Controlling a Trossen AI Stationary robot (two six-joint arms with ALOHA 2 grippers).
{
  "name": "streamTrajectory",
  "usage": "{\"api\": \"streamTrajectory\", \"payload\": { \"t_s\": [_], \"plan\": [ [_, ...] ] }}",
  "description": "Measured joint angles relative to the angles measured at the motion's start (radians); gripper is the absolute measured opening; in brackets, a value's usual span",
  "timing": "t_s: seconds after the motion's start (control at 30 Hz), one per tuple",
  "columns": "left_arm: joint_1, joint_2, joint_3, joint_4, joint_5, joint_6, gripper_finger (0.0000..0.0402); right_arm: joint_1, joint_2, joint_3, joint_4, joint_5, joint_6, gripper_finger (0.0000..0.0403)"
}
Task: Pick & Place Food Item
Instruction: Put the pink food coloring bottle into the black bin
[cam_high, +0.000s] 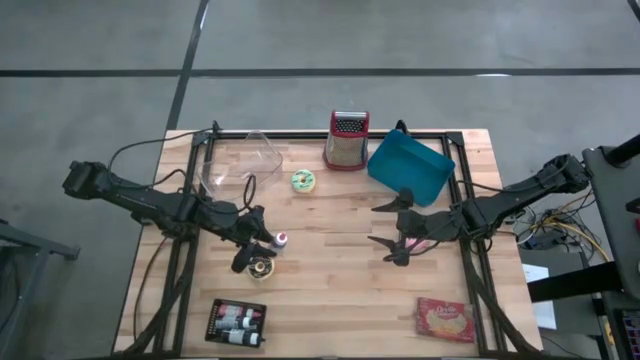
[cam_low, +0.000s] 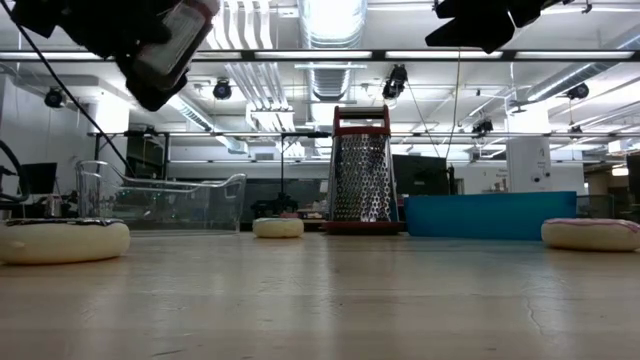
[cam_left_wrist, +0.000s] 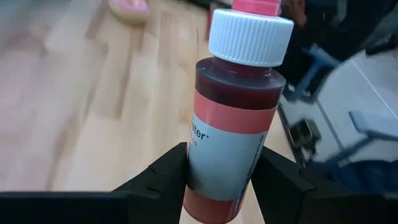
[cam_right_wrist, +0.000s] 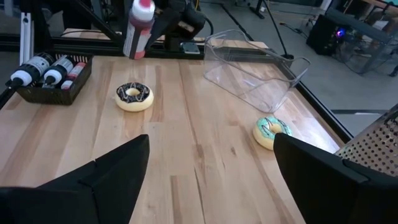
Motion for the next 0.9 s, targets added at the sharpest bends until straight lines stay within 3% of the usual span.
{"api": "streamTrajectory", "payload": {
  "t_s": [0.13, 0.33, 0.9],
  "plan": [
    [-0.032, -0.008, 0.009, -0.174, 0.021, -0.102, 0.0163, 0.0, 0.0, 0.0, 0.0, 0.0, 0.001, 0.0345],
    [-0.096, -0.007, 0.039, -0.413, -0.045, -0.31, 0.0163, -0.001, 0.0, 0.0, 0.0, 0.0, 0.001, 0.0349],
    [-0.303, -0.006, 0.069, -0.472, -0.091, -0.573, 0.0163, 0.0, 0.0, 0.0, 0.0, 0.0, 0.0, 0.035]
  ]
}}
